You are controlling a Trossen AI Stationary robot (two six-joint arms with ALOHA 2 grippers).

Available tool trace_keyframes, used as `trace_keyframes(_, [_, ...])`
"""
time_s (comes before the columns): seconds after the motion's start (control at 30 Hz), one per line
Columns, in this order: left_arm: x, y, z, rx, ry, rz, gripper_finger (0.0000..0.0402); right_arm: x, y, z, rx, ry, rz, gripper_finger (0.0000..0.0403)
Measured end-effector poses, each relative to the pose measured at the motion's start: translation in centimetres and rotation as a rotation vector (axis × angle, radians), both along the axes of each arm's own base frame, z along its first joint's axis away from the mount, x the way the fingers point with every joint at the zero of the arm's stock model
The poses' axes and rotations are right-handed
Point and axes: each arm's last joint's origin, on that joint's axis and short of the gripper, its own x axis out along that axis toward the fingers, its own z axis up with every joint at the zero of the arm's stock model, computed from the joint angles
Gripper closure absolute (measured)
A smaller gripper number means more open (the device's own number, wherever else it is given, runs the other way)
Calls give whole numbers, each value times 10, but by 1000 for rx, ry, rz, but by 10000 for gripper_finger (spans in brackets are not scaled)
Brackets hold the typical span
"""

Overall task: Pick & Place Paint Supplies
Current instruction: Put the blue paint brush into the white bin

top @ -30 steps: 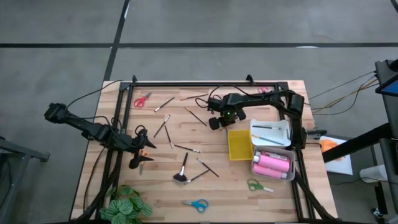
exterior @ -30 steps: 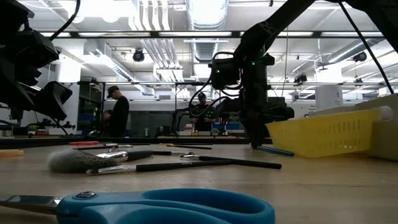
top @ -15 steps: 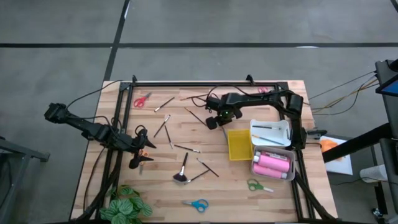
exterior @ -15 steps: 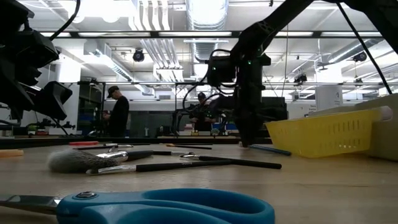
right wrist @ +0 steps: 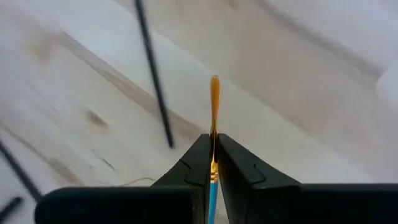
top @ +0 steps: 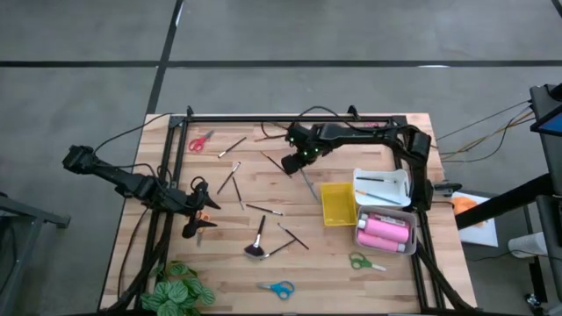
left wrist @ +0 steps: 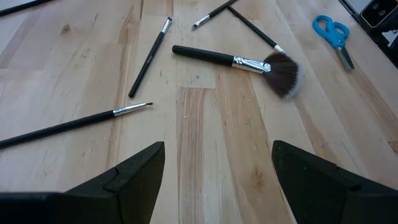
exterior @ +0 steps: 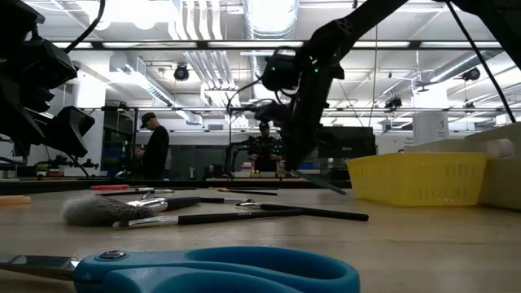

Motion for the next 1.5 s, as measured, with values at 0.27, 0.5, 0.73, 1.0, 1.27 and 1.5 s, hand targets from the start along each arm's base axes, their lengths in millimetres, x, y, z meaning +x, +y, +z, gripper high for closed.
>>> trace_keyframes(0.27, [0, 0, 0, 0, 1, 0, 101, -9, -12, 45, -123, -148, 90, 383])
trace_keyframes(0.5, [0, 0, 0, 0, 0, 0, 101, -30, -9, 93, -234, -243, 194, 383])
trace_keyframes(0.73, [0, 0, 0, 0, 0, 0, 101, -67, 8, 142, -357, -270, 350, 383])
trace_keyframes(1.0, [0, 0, 0, 0, 0, 0, 101, -131, 35, 177, -349, -147, 474, 383])
trace_keyframes(1.27, [0, 0, 0, 0, 0, 0, 101, -187, 59, 184, -204, 93, 552, 383])
trace_keyframes(1.5, [0, 0, 0, 0, 0, -1, 101, -201, 66, 178, -125, 207, 568, 383])
